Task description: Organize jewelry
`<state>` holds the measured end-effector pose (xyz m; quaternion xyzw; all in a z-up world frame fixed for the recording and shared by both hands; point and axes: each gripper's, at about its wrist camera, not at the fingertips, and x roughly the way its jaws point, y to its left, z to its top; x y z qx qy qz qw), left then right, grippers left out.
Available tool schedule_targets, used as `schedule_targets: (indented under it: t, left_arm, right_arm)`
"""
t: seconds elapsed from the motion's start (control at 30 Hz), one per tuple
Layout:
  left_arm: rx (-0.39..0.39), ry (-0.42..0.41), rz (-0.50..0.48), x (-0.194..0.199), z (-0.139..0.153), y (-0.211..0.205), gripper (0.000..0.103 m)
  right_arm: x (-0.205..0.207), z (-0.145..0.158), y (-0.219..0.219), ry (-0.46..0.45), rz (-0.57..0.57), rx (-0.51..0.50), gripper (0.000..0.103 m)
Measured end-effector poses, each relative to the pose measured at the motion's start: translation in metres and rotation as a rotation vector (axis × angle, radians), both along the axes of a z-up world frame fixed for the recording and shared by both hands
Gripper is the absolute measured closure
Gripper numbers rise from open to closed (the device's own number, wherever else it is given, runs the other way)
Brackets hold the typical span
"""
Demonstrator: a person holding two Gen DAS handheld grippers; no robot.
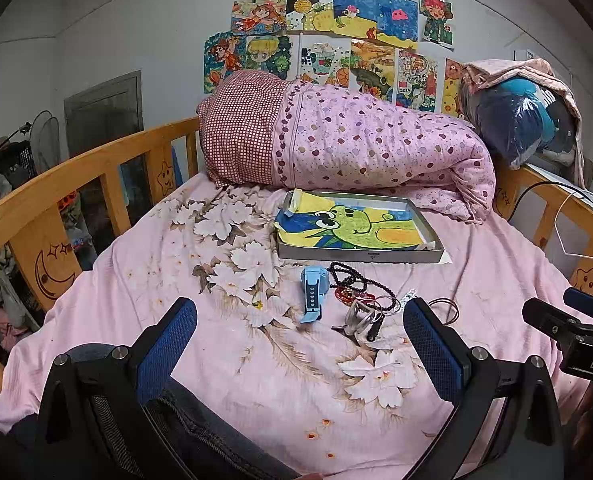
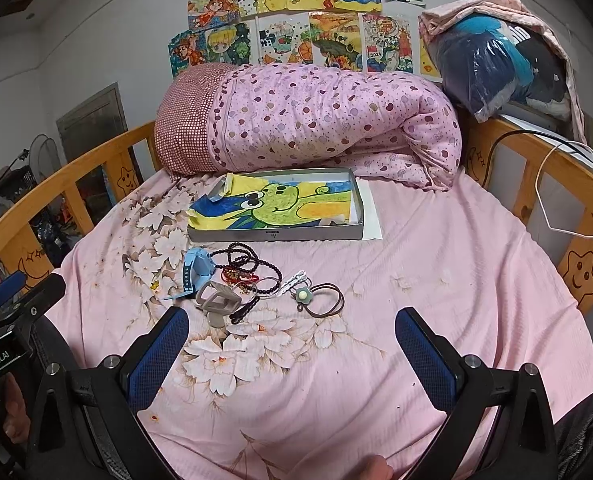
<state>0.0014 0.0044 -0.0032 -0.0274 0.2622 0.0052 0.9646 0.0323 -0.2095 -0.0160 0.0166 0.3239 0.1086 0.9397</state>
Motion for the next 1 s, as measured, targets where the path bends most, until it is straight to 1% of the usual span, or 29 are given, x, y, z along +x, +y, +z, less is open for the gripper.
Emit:
schedule_targets:
  t: [0.37, 0.53, 0.67, 0.77, 0.93, 1.0]
  left_arm:
    - [0.001, 0.000, 0.001, 0.000, 0.000, 0.000, 0.002]
    - [0.001, 0.000, 0.001, 0.000, 0.000, -0.001, 0.002]
    - [0.001, 0.002, 0.002, 0.000, 0.000, -0.001, 0.002]
    - [-0.003, 0.003, 0.005, -0.001, 0.000, 0.000, 0.002]
    - [-0.011, 0.016, 0.006, 0.001, -0.001, 0.002, 0.002]
    - [-0.039, 0.041, 0.001, 0.006, -0.002, 0.006, 0.002]
  right_arm:
    - [0.000, -0.001, 0.000, 0.004, 0.001, 0.001, 0.000]
    - [0.003, 0.007, 0.007, 0.005, 0.000, 0.001, 0.000]
    - [0.007, 0.006, 0.001, 0.011, 0.001, 0.004, 0.000]
    - [-0.001, -0.007, 0.000, 0.013, 0.004, 0.004, 0.000]
    - [-0.003, -0.009, -0.003, 0.032, -0.007, 0.016, 0.000]
    - [-0.001, -0.008, -0.006, 0.057, -0.013, 0.026, 0.000]
